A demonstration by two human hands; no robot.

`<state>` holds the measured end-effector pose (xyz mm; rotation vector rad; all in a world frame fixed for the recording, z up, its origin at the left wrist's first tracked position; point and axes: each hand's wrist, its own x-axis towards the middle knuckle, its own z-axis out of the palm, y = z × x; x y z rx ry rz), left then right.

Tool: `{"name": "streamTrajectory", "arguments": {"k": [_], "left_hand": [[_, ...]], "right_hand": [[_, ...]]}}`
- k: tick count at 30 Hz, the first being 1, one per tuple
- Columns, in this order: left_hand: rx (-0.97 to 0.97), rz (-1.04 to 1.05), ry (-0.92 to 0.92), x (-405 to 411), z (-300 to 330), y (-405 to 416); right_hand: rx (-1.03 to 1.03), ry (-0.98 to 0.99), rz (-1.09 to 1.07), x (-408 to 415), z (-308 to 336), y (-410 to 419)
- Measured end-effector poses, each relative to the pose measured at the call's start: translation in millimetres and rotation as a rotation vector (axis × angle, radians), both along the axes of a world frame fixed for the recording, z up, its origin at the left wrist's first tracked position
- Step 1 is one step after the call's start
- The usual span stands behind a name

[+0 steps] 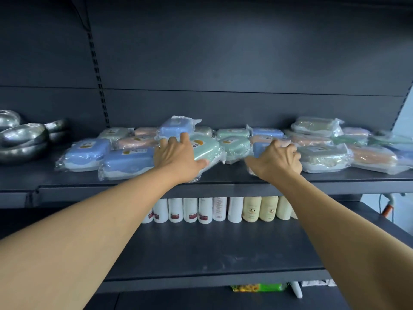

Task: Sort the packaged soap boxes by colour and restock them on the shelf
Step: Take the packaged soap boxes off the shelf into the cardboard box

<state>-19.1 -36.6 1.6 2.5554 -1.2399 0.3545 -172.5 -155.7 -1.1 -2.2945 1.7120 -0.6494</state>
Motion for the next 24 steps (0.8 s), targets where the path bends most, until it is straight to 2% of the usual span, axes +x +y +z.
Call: {"name": "streamTrajectory", "arguments": {"k": [6, 12, 16, 24], "left_hand": [[-0.095, -0.117, 0.072, -15, -4, 70], [0.000, -0.210, 0.110, -22, -47, 147], [0.164, -0.225, 0.215, -5, -106, 188], [0.405, -0.134, 0.474, 15, -277, 227]], "right_hand": [[-0.032, -0.084, 0.092, -38, -5, 72], [0.052, -0.021, 0.182, -59, -40, 163], [0.138, 0.057, 0.267, -56, -95, 207], [0.421, 0.284, 0.376, -37, -260, 234]]}}
